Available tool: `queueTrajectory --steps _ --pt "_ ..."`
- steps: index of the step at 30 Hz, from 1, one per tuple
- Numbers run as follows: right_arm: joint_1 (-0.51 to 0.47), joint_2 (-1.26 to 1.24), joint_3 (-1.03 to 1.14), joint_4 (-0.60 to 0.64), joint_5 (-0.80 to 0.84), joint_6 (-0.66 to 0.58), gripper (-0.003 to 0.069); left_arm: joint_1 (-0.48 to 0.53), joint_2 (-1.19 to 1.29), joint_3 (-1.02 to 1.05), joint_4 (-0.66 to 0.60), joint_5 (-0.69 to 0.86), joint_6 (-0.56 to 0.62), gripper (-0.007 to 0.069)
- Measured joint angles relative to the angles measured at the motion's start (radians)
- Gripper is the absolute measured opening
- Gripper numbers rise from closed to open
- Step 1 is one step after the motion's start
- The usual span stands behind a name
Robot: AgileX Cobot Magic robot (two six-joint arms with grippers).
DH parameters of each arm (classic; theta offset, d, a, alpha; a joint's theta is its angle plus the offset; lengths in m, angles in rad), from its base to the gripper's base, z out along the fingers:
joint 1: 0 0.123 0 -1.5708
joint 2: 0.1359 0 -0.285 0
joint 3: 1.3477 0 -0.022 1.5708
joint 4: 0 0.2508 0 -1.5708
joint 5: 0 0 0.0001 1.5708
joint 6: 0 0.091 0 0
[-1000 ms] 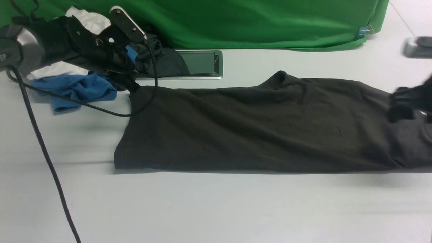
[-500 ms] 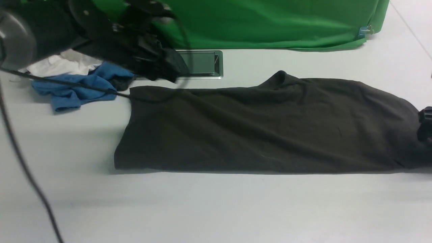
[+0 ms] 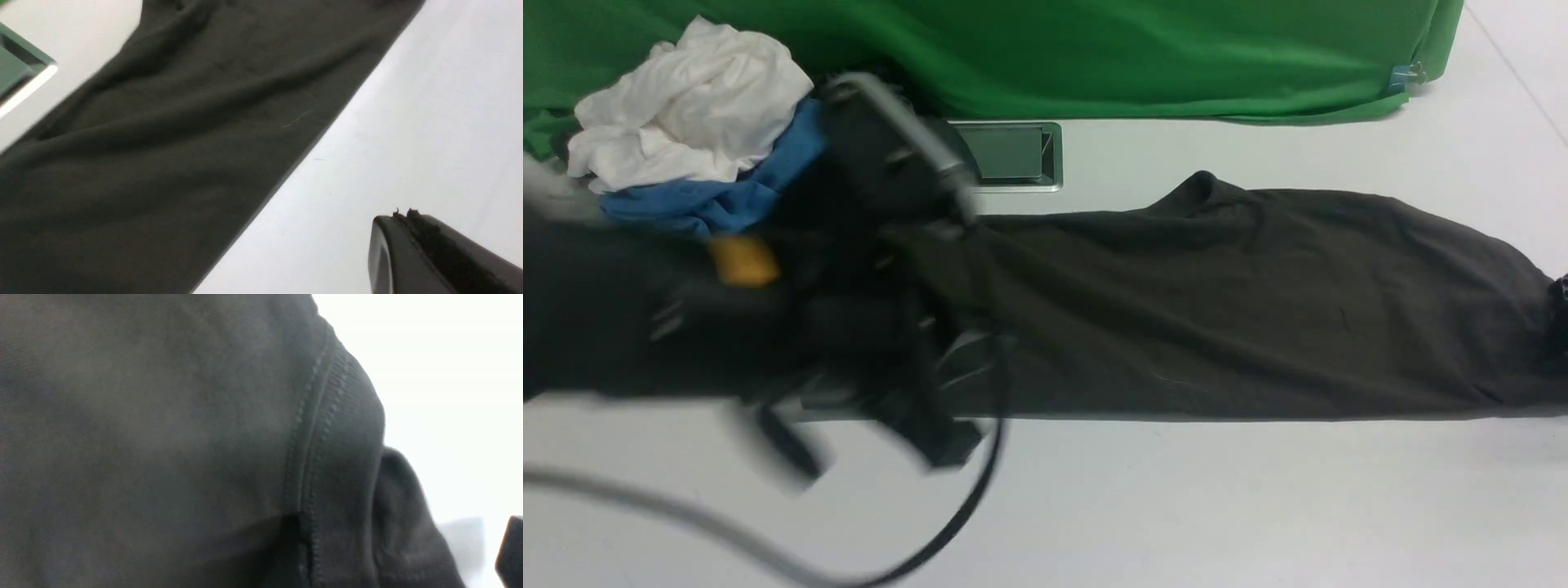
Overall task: Fold a long-sleeved shirt on a white desktop.
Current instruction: 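Pull the folded dark garment lengthwise by its ends to straighten it flat on the table, then fold the right end of the dark garment over onto its left end with the right gripper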
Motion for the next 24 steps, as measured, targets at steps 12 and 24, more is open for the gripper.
queueTrajectory --steps 12,24 --pt "-0.004 0.037 -0.023 0.094 0.005 -0.076 0.0447 -0.004 -0.268 0.055 0.048 -0.018 0.001 0.0017" --pt "-0.007 0.002 -0.018 0.136 0.071 -0.120 0.0099 -0.004 -0.268 0.056 0.093 0.040 0.001 0.0018"
